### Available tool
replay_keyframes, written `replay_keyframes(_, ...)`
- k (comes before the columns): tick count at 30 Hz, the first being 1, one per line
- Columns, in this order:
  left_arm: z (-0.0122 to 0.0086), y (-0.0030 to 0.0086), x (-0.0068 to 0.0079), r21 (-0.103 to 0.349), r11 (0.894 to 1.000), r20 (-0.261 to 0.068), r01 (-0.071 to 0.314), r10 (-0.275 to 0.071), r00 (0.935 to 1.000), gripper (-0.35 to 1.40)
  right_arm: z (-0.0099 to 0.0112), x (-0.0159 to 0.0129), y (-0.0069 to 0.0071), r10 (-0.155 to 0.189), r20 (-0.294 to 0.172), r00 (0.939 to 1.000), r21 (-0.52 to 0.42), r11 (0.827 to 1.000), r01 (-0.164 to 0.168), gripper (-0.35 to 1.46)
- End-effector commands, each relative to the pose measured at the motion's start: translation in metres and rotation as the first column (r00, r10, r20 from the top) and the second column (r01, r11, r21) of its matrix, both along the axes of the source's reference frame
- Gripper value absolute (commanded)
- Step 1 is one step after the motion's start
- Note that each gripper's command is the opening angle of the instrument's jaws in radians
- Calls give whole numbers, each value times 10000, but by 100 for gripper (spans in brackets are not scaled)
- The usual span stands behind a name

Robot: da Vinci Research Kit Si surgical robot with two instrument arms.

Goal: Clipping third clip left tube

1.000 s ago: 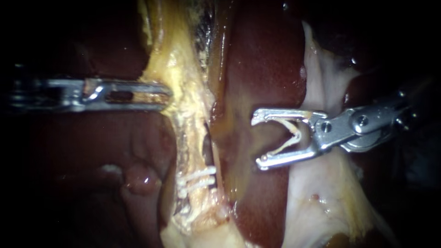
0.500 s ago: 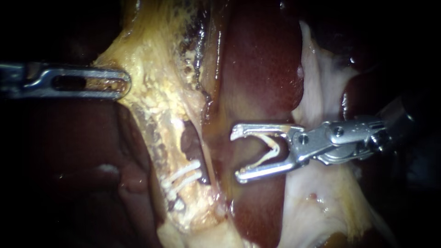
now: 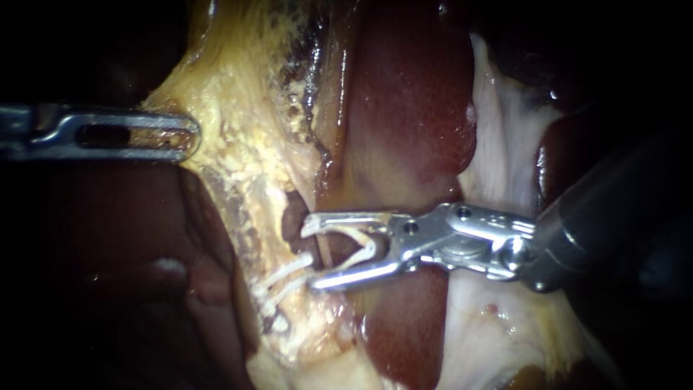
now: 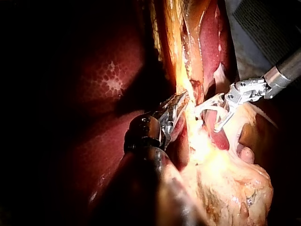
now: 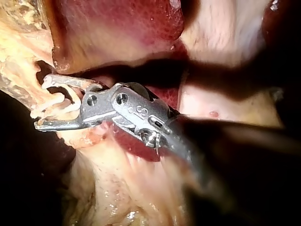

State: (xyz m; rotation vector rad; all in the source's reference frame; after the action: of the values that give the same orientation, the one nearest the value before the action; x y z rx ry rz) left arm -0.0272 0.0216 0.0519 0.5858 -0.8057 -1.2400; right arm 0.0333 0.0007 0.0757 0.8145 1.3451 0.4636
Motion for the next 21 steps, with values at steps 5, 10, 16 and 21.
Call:
replay_keyframes(5,-3,-2,-1,12,10000,-12,2,-2,10000,-35,12,9,2,23,62,10000,118,9999,-23,58)
replay_keyframes(10,-2,-2,-1,9,10000,-13,4,-4,10000,-35,16,18,2,-82,3,10000,167,9998,82,58)
replay_keyframes(16,-2,-2,-1,9,10000,-11,0,0,10000,-35,7,21,3,-384,-900,9952,1151,9922,487,59)
replay_keyframes(21,-2,-2,-1,9,10000,-10,-2,2,10000,-35,-5,24,5,-652,-1575,9854,1647,9821,914,58)
